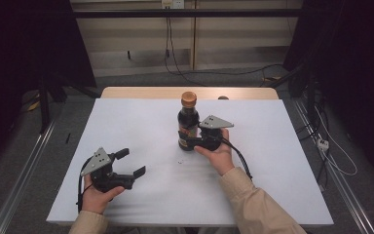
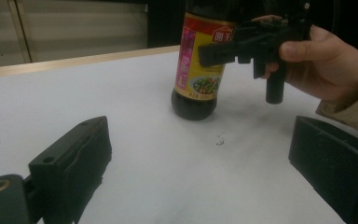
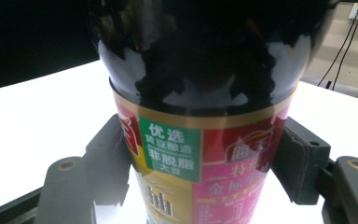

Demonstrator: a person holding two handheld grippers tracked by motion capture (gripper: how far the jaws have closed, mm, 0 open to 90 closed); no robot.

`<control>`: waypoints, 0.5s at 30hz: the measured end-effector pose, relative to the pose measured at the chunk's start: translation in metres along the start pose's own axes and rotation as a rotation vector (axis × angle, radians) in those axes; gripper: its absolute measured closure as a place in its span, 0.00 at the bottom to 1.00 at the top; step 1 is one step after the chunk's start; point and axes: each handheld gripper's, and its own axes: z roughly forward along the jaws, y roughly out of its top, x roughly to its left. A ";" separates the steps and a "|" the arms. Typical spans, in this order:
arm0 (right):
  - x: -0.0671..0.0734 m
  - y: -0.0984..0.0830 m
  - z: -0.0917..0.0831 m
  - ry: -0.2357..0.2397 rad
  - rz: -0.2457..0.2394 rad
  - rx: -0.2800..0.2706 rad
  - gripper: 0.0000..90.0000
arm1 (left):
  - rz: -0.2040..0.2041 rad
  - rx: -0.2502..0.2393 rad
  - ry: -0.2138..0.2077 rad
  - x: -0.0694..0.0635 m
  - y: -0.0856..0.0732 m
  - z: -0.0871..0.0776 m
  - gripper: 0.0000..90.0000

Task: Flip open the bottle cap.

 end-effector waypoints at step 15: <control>-0.001 -0.001 0.000 0.007 0.004 0.000 0.34 | -0.017 0.044 0.003 0.005 0.034 0.019 0.16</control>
